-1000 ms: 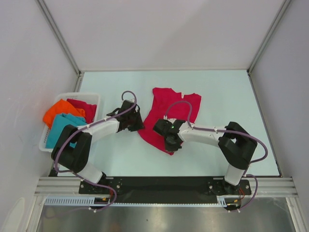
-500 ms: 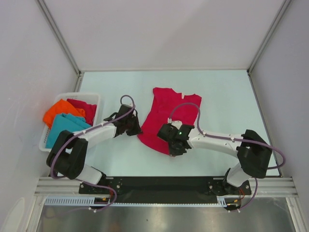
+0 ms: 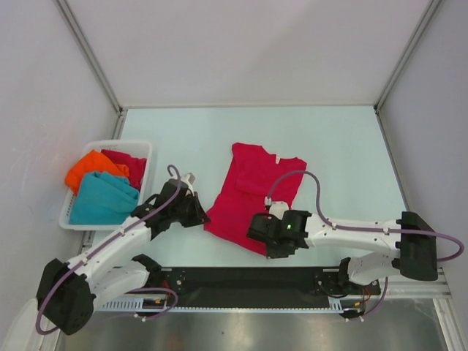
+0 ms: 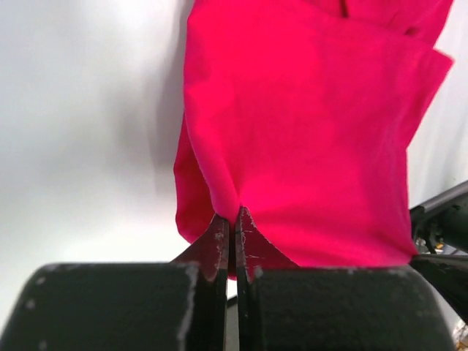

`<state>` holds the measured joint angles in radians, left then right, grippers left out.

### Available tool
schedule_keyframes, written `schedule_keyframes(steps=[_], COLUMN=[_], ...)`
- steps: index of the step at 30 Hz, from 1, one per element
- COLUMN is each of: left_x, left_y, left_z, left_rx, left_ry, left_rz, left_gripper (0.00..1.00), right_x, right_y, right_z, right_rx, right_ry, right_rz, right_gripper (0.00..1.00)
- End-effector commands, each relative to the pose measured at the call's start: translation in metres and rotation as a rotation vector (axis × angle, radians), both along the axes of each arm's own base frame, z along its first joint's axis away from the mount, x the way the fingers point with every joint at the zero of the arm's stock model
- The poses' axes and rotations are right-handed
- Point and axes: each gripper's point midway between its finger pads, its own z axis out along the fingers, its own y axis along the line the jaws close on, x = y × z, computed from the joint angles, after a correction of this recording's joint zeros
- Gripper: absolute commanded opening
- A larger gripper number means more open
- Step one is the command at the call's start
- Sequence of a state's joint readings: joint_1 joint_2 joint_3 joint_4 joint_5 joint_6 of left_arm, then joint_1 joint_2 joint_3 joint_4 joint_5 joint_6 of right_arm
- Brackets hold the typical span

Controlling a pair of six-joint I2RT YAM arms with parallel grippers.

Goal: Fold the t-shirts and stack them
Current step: Grab one side of the 2/3 rectangular tshirt with both arms

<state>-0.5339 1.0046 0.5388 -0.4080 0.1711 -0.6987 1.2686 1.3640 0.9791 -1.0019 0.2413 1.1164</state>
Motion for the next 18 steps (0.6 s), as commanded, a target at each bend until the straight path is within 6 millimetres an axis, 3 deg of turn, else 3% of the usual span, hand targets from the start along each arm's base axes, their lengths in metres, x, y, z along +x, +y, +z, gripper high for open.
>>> schedule_keyframes(steps=[1, 7, 11, 14, 17, 18], left_x=[-0.007, -0.007, -0.013, 0.000, 0.027, 0.041], left_y=[0.010, -0.005, -0.010, -0.013, -0.026, -0.035], left_z=[0.004, 0.023, 0.038, 0.054, 0.072, 0.096], left_rx=[0.015, 0.005, -0.023, -0.011, 0.016, -0.004], left_ry=[0.002, 0.004, -0.001, -0.044, -0.071, -0.117], left_rz=[0.035, -0.023, -0.046, -0.035, -0.059, -0.066], left_gripper=[0.00, 0.00, 0.00, 0.00, 0.00, 0.00], right_x=[-0.023, -0.045, -0.050, -0.035, -0.002, 0.011], right_y=[-0.017, -0.012, -0.011, -0.007, -0.011, -0.011], right_z=[0.004, 0.014, 0.041, 0.054, 0.053, 0.057], right_rx=[-0.052, -0.049, -0.035, -0.014, -0.047, -0.050], right_ry=[0.032, 0.043, 0.020, -0.037, -0.079, -0.111], right_rz=[-0.046, -0.028, -0.039, -0.048, -0.052, -0.053], right_gripper=[0.00, 0.00, 0.00, 0.00, 0.00, 0.00])
